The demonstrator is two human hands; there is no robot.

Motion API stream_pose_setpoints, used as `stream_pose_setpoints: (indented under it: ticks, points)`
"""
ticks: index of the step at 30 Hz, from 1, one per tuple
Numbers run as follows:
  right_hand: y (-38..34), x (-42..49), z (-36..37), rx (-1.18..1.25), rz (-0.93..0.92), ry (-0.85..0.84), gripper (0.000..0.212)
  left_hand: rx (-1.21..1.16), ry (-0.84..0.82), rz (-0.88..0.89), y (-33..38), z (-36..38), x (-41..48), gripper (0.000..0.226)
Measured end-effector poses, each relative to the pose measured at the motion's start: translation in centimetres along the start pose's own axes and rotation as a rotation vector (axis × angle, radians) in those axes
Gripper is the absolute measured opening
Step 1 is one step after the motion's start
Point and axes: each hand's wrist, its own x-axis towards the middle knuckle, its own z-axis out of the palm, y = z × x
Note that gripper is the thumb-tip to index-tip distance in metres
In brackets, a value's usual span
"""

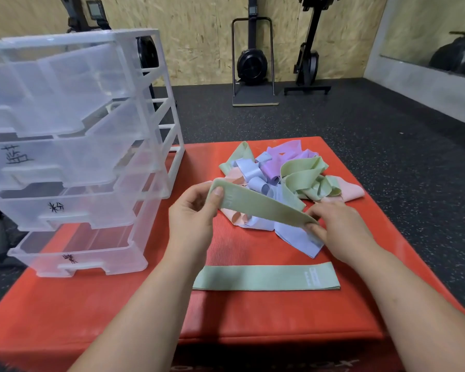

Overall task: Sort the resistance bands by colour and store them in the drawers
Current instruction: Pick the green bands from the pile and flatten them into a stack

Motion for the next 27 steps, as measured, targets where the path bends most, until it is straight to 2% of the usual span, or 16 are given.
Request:
stream_pose_setpoints:
  ticks: [6, 10, 12, 16, 20, 24, 27]
  points:
    - [1.5, -0.6, -2.6, 0.344, 0.157, -0.013, 0.018, 0.214, 0.138, -0.143, -2.0, -2.5, 1.2, 0.007]
    - [1.4, -2.2, -3.3, 0.675, 0.272, -0.011, 0.029, 0.287, 0.095, -0.246, -2.5, -3.5, 1.1, 0.003]
    - [1.4, -3.0, -3.4, 0.754, 0.29, -0.018, 0.029, 0.34, 0.059, -0.291, -2.5, -4.0, 0.8, 0.005]
    - [1.6, -4.6, -3.2, 0.738, 0.342, -0.041, 0.025, 0.443, -0.001, -0.312, -2.1, -5.4, 0.2, 0.008]
    - [1.3, -5.7, -2.8, 0.607, 0.336, -0.064, 0.027, 0.719, -0.133, -0.263, -1.8, -7.0, -1.3, 0.021]
    - [0.8, -6.8, -2.0, 0.424, 0.293, -0.075, 0.026, 0.95, -0.238, -0.171, -1.8, -7.7, -2.9, 0.013]
    - [-0.1, -7.6, -1.6, 0.366, 0.285, -0.068, 0.028, 1.027, -0.251, -0.115, -2.1, -8.1, -3.9, 0.009]
